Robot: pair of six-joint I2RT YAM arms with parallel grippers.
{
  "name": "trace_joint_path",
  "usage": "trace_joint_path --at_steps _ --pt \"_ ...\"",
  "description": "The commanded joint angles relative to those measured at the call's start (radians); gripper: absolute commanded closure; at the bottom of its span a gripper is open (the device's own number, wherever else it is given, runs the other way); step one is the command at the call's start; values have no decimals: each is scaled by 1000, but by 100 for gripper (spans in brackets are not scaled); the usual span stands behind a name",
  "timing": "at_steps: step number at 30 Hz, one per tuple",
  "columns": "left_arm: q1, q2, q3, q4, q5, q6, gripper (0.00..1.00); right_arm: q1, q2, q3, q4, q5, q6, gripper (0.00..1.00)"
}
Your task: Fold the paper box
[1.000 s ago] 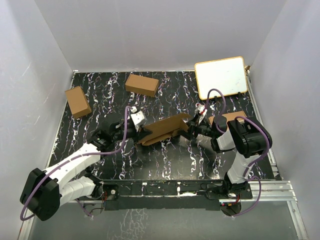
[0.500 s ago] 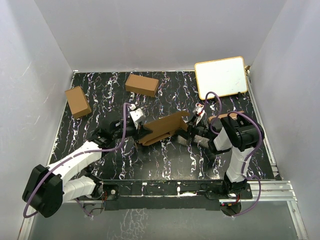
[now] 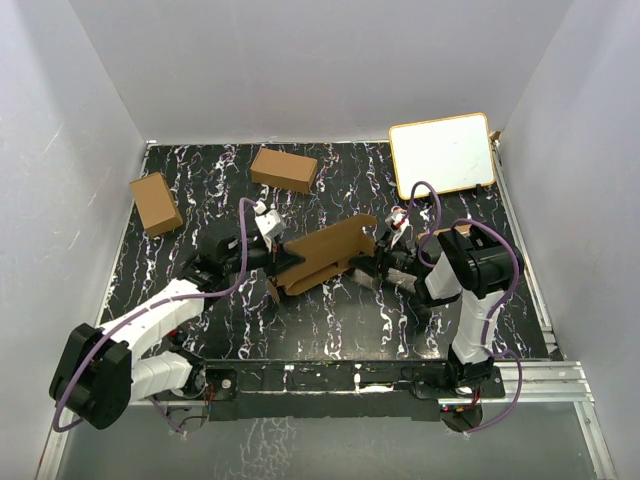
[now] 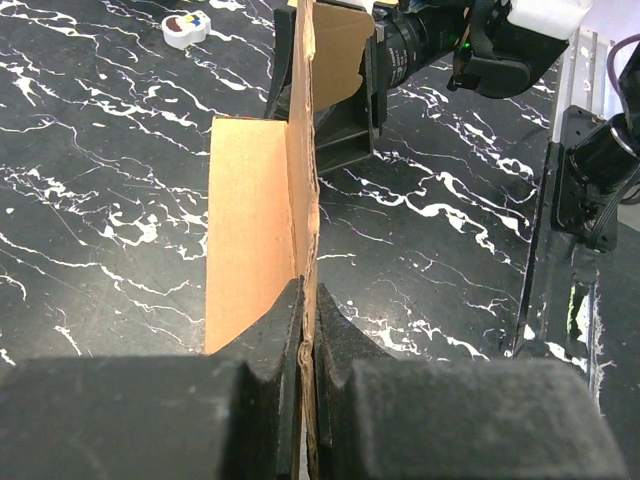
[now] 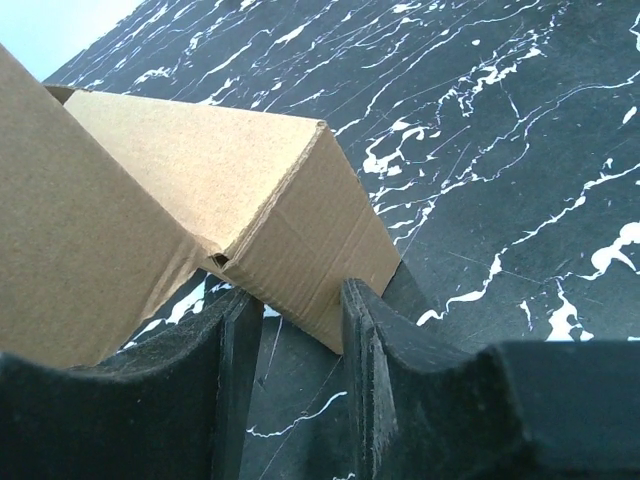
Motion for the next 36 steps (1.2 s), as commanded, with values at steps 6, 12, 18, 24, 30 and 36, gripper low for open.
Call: trace_joint_path --at_steps 6,12,18,24,30,36 --pt "14 26 3 64 80 -57 100 22 12 17 291 43 -24 67" --pt "16 23 24 52 37 -83 100 21 -46 23 267 2 -49 91" --pt "28 -49 82 -48 -110 -118 95 22 -260 102 -166 -40 -221 92" --pt "40 -116 97 -101 -189 -165 72 23 -398 208 -683 -95 -415 92" --pt "44 -144 135 -149 -209 -240 39 23 -498 382 -1285 -102 -697 92" --pt "51 -138 149 -162 -151 -302 22 24 -504 544 -1769 20 -875 92"
